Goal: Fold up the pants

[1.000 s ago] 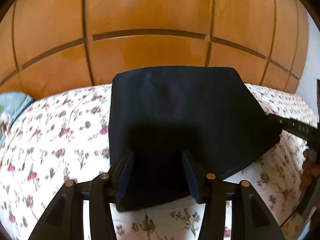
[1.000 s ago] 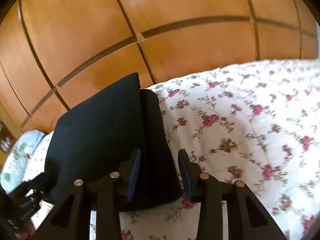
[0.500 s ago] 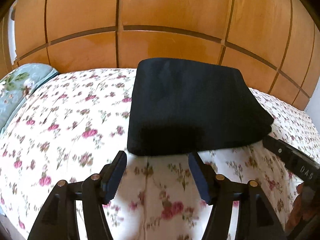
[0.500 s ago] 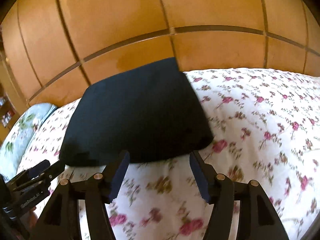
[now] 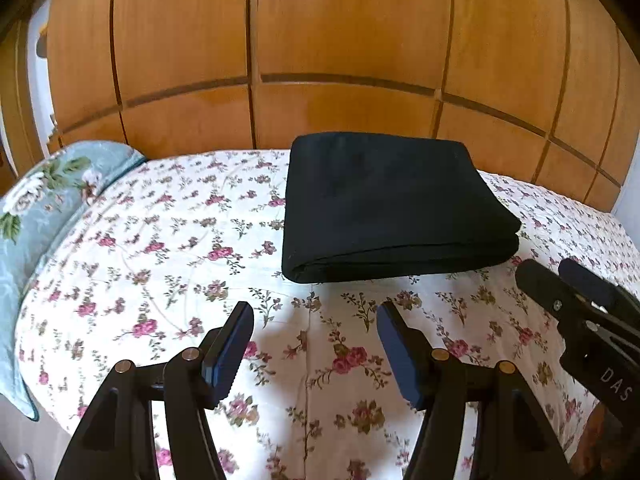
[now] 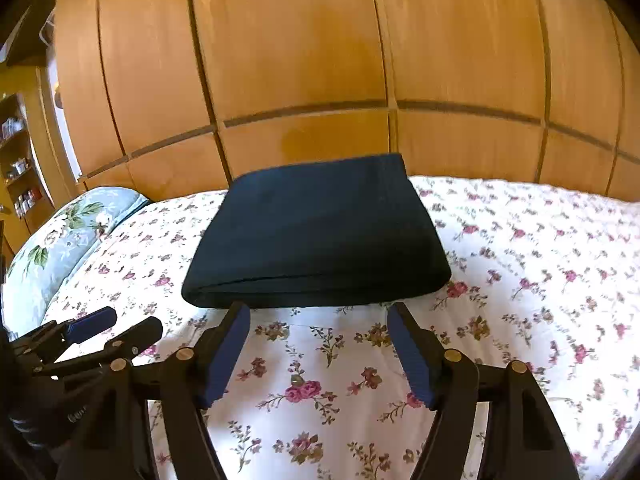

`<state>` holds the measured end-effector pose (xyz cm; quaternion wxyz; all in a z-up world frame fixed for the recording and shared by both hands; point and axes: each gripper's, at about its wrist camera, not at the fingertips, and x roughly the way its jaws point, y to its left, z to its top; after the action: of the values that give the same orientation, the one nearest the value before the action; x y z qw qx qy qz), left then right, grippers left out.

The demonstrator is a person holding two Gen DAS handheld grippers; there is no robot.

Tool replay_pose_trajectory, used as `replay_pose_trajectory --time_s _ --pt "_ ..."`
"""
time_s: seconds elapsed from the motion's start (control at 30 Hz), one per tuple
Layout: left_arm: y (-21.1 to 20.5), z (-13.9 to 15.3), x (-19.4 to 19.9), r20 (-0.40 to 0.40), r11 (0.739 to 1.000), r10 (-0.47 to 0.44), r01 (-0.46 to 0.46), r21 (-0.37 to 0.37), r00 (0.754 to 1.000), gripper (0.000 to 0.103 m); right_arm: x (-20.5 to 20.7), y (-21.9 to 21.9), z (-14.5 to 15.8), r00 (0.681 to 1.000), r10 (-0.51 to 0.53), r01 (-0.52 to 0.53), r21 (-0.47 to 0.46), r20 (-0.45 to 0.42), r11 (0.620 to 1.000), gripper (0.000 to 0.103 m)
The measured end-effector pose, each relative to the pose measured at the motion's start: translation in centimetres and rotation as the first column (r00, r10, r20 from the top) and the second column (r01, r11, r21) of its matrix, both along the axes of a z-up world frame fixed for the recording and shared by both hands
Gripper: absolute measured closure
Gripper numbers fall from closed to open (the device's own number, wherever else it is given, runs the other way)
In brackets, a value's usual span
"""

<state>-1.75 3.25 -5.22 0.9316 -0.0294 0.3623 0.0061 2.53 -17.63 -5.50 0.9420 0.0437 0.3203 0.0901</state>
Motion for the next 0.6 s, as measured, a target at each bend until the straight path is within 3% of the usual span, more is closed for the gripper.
replay_pose_trajectory --time_s 0.33,0.6 --pt "0.2 1.1 -2.8 0.034 1.0 0.017 -0.017 0.014 0.999 0.038 -2.0 -0.4 0.6 1.0 -0.023 0.023 -0.008 0.0 1.0 0.03" --pt "0.2 1.3 -3.3 0.013 1.0 0.011 -0.011 -0.015 1.0 0.038 -2.3 -0.2 0.6 1.0 -0.015 0.015 -0.008 -0.001 1.0 0.03"
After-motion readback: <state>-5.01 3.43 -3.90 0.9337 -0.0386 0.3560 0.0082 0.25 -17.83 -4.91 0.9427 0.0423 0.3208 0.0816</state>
